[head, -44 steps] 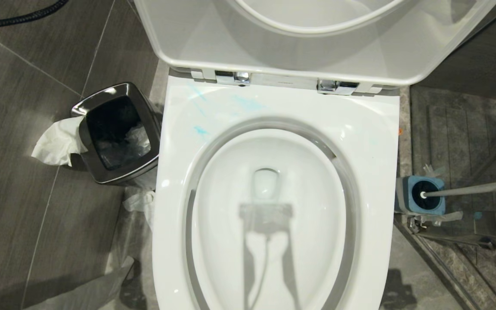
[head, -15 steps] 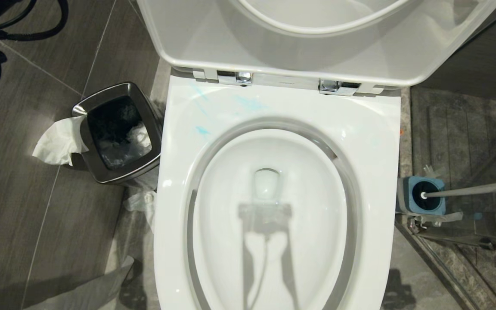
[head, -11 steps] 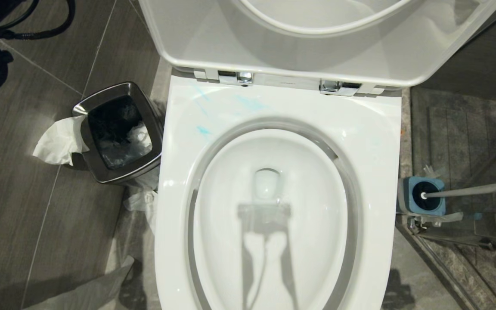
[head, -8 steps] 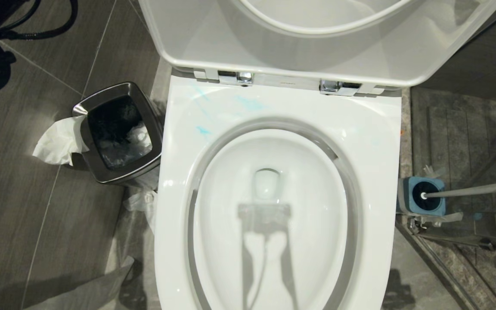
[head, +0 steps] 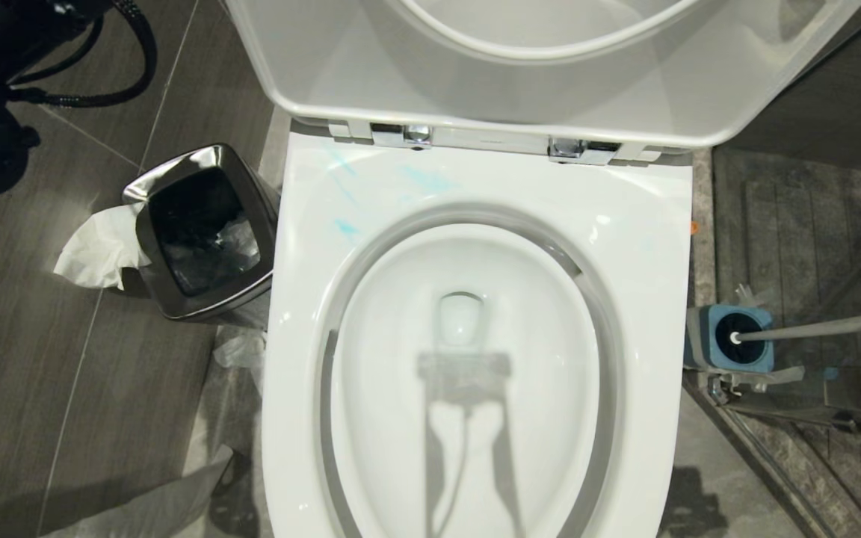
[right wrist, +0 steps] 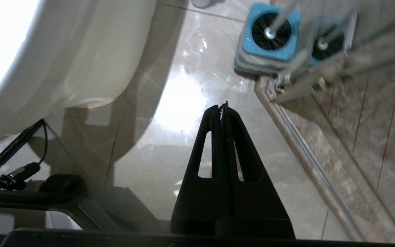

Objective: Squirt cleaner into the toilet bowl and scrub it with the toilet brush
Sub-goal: Close the toilet lid

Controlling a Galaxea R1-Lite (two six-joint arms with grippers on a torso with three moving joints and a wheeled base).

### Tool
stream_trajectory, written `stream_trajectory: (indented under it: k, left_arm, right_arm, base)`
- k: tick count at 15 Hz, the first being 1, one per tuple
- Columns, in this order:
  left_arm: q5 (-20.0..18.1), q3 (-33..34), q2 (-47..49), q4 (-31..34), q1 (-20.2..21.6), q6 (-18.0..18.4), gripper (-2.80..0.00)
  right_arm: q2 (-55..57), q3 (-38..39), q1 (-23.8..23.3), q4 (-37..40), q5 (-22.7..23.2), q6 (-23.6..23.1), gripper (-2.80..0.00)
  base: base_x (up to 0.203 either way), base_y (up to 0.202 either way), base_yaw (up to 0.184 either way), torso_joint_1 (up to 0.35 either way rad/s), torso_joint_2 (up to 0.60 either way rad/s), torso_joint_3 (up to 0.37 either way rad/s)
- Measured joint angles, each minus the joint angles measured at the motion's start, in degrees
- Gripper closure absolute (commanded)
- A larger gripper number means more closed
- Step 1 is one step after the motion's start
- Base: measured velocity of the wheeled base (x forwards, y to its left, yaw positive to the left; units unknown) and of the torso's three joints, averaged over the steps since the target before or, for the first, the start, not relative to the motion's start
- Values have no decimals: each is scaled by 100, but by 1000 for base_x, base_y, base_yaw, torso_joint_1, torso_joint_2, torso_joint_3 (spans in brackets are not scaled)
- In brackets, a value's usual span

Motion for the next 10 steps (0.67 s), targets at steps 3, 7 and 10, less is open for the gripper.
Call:
stream_trajectory:
  k: [3, 7, 10]
  left_arm:
    - [-26, 168, -163, -35, 162, -105, 0]
    - [-264, 195, -207, -47, 184, -118, 0]
    - [-345, 198, -216, -50, 164, -122, 0]
  right_arm:
    - [0, 0, -8, -4, 3, 2, 0]
    - [0, 0, -18, -6, 3, 0, 0]
    - [0, 0, -11, -6, 3, 1, 0]
  base:
    - [0, 0, 0, 0, 0, 0]
    - [0, 0, 0, 0, 0, 0]
    - [0, 0, 0, 0, 0, 0]
